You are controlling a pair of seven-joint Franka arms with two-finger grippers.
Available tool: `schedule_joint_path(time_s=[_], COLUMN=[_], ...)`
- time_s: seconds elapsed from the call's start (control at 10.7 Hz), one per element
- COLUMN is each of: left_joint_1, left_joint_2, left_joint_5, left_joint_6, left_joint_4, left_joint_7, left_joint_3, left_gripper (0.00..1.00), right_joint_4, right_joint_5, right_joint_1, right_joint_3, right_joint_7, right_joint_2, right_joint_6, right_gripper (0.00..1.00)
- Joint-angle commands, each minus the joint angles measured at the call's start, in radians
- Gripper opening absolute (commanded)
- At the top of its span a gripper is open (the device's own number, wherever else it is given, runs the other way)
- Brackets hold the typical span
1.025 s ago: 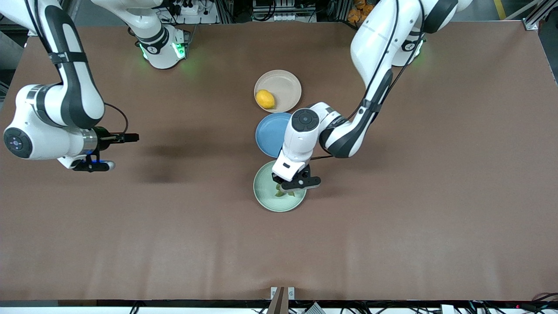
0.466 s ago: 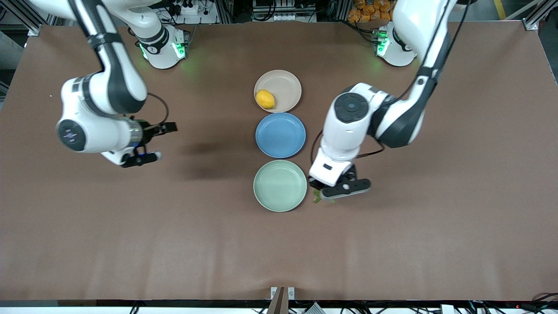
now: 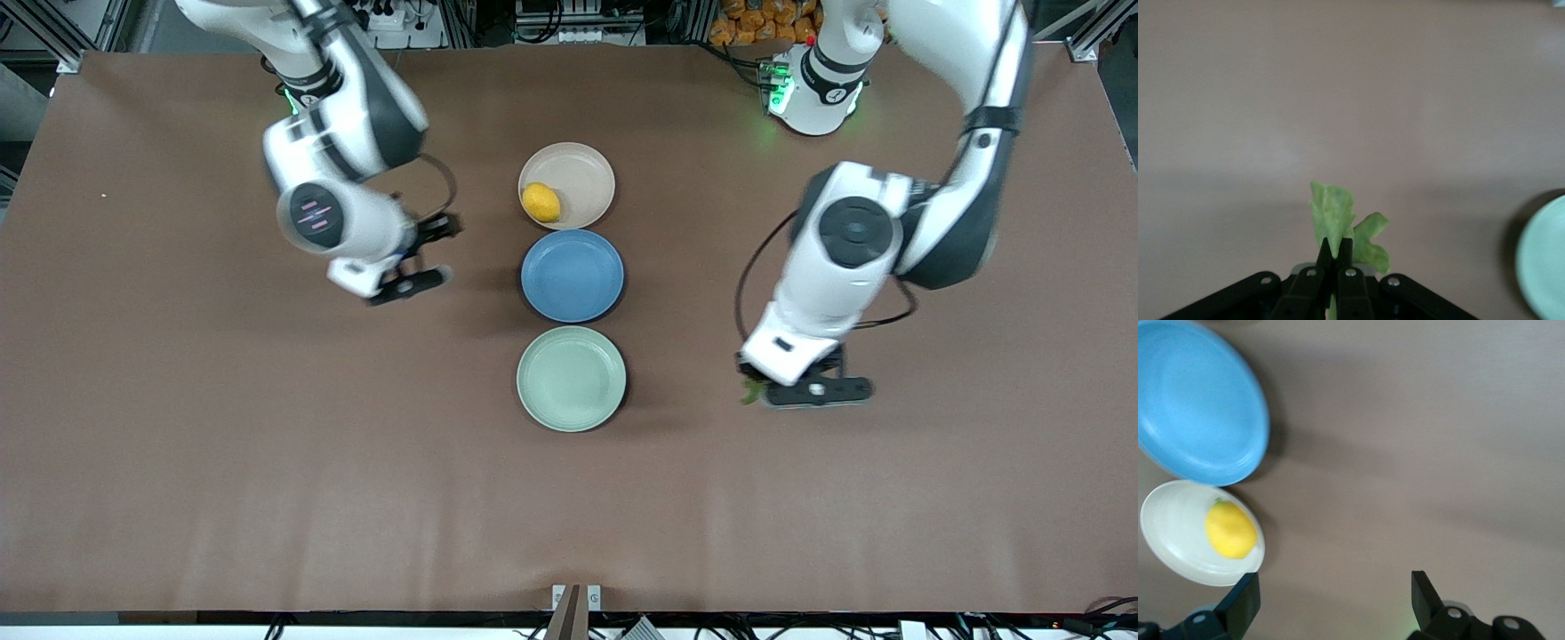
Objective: Pick lemon and lettuce from plates
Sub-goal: 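Lift the lettuce off the green plate while the right gripper reaches the lemon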
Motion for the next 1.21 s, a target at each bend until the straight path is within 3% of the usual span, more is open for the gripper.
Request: schedule_joint_path(time_s=[0.0,0.28,0.47,0.65,1.12], left_joint_1=[0.12,0.253,0.299,0.301,0.327], left_joint_2=[-0.122,-0.122,-0.113,-0.082,0.04], left_joint_5=[0.009,-0.102,-0.103,-0.1,-0.103], left_joint_6=[0.007,0.019,0.079,0.2,0.343], left_joint_4=[-0.183,-0.244,-0.295,-0.365,-0.402], left_joint_7=[0.161,0.354,0.422,0.429,0.428], left_joint_3=[-0.014,-0.016,-0.016,-0.013,-0.016], left_gripper=[0.0,0.0,0.0,0.0,0.0], right_joint_4=[0.019,0.03,0.03,0.03,0.031], right_joint_5=[-0.017,-0.034,-0.026,-0.028,-0.103], right_joint_1=[0.176,0.289,0.391,0.454,0.5], right_joint_3=[-0.013,-0.01,-0.01,-0.01,-0.011], right_joint_7=[0.047,0.067,0.189,0.234,0.239], right_joint_2=[0.056,0.116,0.168,0.205,0.29], right_joint_6=[0.027,0.044,0.108,0.136,0.169], right_gripper=[1.0,1.0,1.0,1.0,1.0])
